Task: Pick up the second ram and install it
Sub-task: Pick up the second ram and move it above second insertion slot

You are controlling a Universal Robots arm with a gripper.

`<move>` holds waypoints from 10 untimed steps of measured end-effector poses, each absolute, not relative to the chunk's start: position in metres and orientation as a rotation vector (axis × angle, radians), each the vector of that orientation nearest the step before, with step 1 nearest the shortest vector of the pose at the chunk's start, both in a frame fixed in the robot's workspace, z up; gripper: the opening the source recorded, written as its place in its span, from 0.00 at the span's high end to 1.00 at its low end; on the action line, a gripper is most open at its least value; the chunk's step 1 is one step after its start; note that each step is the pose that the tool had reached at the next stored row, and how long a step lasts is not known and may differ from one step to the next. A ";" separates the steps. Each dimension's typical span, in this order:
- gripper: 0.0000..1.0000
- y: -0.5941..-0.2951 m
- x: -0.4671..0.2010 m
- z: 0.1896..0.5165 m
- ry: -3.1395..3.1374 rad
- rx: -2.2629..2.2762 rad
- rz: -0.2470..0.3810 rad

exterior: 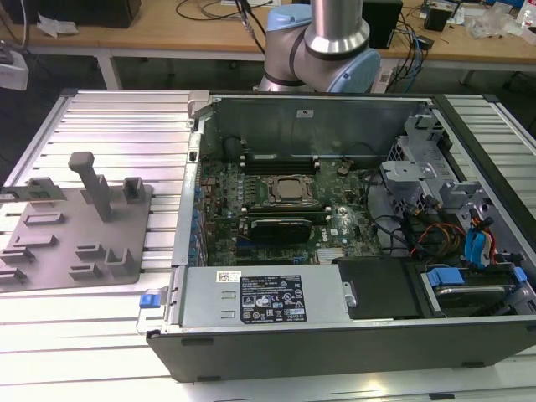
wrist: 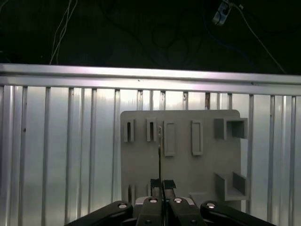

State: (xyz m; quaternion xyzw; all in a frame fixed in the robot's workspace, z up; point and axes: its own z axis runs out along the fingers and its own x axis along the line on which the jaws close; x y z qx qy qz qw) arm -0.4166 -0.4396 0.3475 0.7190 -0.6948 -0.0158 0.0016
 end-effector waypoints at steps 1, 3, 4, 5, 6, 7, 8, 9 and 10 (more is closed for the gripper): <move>0.91 -0.439 -0.417 0.350 -2.181 2.257 -0.049; 0.91 -0.439 -0.417 0.362 -2.181 2.258 -0.049; 0.91 -0.439 -0.417 0.365 -2.182 2.258 -0.049; 0.91 -0.439 -0.417 0.367 -2.182 2.259 -0.050; 0.91 -0.439 -0.417 0.370 -2.185 2.261 -0.053; 0.91 -0.439 -0.417 0.377 -2.186 2.263 -0.053; 0.91 -0.439 -0.417 0.383 -2.187 2.264 -0.054; 0.91 -0.439 -0.417 0.387 -2.188 2.264 -0.056; 0.91 -0.439 -0.417 0.389 -2.188 2.265 -0.057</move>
